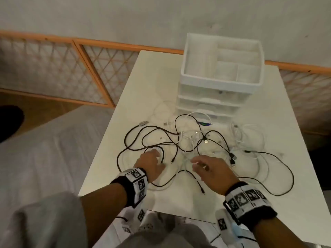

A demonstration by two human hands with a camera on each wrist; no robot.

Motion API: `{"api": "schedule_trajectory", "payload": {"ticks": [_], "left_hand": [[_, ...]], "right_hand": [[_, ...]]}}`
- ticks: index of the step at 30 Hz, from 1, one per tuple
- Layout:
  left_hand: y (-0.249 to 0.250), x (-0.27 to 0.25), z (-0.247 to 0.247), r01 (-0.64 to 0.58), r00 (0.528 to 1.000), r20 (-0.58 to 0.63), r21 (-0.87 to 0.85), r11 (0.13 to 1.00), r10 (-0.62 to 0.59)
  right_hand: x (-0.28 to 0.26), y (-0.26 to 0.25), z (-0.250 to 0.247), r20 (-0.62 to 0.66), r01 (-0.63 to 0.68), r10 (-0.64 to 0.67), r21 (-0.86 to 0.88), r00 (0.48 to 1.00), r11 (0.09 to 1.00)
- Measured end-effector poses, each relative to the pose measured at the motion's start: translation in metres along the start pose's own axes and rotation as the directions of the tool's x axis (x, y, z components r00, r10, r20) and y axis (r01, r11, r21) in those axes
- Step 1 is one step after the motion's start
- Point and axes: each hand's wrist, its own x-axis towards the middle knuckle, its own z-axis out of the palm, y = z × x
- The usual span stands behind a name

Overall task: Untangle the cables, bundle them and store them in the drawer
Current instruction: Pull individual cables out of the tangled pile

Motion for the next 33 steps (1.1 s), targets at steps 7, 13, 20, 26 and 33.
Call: {"api": "schedule_trajectory", "payload": {"ticks": [7,13,20,26,33], "left_hand": [[0.025,-0.009,-0.001,-0.103,0.992,0.08,0.058,0.993,0.098],[0.055,-0.03,-0.061,-0.327,0.934,0.046,-0.285,0.901,0.353],[0.017,-0.027,-0.073,-0.232,0.972,-0.037,-0.317,0.92,0.232],[-0.029,-0.023,-0.042,-0.064,0.996,0.035,-0.278,0.959,0.077],[-0.009,-0.019,-0.084,-0.266,0.961,0.085,0.006,0.964,0.265]], "right_hand": [[0.03,-0.028,0.027,0.062,0.119,-0.117,-0.023,0.991,0.993],[0.049,-0.052,0.002,-0.047,0.186,-0.19,-0.078,0.981,0.979],[0.044,-0.095,-0.086,-0.372,0.153,-0.121,0.057,0.92,0.986],[0.026,-0.105,-0.142,-0.634,0.294,0.008,0.37,0.774,0.881],[-0.002,-0.113,-0.139,-0.544,0.402,-0.09,0.488,0.834,0.775]]}}
